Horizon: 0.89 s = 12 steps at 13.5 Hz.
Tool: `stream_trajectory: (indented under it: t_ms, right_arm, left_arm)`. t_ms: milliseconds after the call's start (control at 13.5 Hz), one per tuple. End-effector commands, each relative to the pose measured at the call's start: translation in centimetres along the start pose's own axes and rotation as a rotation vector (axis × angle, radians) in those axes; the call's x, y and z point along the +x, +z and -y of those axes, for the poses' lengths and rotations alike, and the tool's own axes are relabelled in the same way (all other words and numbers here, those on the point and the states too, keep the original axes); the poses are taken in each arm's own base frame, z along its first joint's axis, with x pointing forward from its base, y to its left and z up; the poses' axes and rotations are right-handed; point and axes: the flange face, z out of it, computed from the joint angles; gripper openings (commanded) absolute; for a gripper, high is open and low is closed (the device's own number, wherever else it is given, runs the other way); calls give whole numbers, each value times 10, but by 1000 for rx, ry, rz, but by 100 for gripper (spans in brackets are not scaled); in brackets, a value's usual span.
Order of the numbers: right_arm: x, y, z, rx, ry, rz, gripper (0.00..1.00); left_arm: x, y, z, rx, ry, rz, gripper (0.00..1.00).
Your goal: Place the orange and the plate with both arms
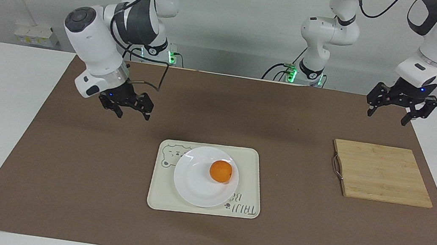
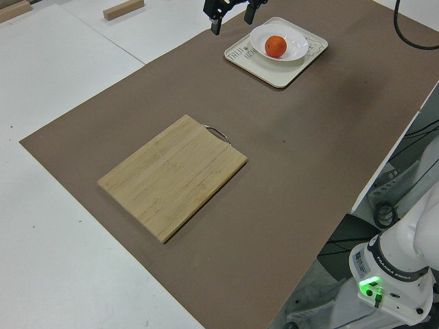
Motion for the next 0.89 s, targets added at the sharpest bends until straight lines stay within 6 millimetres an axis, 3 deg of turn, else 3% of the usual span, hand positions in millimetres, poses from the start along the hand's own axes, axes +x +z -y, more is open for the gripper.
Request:
stream_trajectory:
  t_ms: [0,148,444,815]
  right_arm:
    - [-10,-49,-44,-100,-54,-10,100]
    - [-21,-76,-58,-105,-51,5,100]
    - [-41,-141,-53,-101,-46,74,100]
    - [-55,-148,-48,-96,-65,107,100]
  left_arm:
    - [3,-3,-5,0,4,1,100]
    - [4,-4,-10,0,13,-3,100]
    - [5,-2,-10,0,13,-2,100]
    - [5,-3,-9,2,13,-3,100]
